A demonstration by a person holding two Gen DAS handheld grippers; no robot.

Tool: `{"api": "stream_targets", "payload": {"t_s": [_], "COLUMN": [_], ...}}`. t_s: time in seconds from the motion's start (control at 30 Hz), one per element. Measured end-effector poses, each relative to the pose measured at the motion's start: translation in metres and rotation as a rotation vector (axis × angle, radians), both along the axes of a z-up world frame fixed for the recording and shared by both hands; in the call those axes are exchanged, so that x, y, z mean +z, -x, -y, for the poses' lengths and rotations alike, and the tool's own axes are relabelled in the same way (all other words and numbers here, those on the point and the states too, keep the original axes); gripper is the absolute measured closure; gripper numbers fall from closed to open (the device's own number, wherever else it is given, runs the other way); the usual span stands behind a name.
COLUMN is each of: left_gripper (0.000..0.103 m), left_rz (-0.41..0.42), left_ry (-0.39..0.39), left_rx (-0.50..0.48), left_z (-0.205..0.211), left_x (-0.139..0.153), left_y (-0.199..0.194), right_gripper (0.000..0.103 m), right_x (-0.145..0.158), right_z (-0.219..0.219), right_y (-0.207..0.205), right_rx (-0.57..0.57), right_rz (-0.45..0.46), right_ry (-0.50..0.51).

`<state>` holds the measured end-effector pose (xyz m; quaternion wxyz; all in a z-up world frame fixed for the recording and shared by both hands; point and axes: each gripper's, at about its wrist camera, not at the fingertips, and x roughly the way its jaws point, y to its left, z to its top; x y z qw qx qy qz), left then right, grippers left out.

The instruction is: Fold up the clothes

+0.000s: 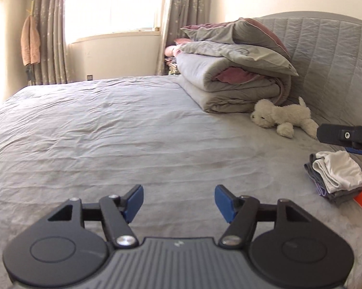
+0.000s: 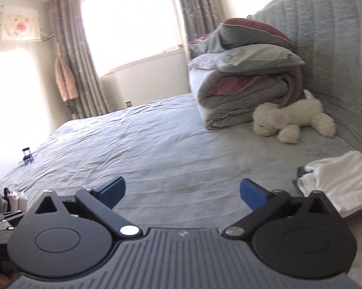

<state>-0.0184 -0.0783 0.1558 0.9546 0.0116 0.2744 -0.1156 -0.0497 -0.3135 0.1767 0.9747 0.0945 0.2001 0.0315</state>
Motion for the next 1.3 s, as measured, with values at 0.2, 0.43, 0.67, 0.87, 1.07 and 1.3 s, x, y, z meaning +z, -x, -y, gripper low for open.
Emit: {"api": "stream_targets", "payload": {"t_s": [0.2,0.43,0.67,0.87,1.07,1.3], "left_gripper": [0.032,0.028,0.025,0.023,0.017,0.014], "left_rz": [-0.001,-0.03,-0.047,-0.071,-0.099,-0.119], "left_ry": [-0.023,-0.033,-0.06,-0.095,-0.056,-0.047], "left_rx": [0.124,0.253,0.249,0.218,0.205,0.218], "left_z": [-0.089,-0.162,-0.178,-0.166,-0.162,-0.163], "left_x": [-0.003,-0.035,-0.084,-0.117,-0.135,-0.147], "left_y": [0.005,-0.013,-0.036,-0.055,-0.064,-0.067], "right_gripper": [0.0,0.0,0.0,0.0,0.0,0.0], "right_x": [-0.002,-0.04,-0.102,-0.131,-0.144,-0.165], "right_z": [-0.063,-0.11,-0.138,-0.139,-0.145,-0.156], "right_y": [-0.023,-0.057,-0.076,-0.089,-0.094,-0.096], "right_rx": [0.146,0.165,0.2,0.147,0.125,0.127], "right_rz": [-0.038,-0.096,-0.132,-0.182,-0.192,-0.244], "right_ry": [-0.006,-0.002,0.138,0.104,0.081,0.077]}}
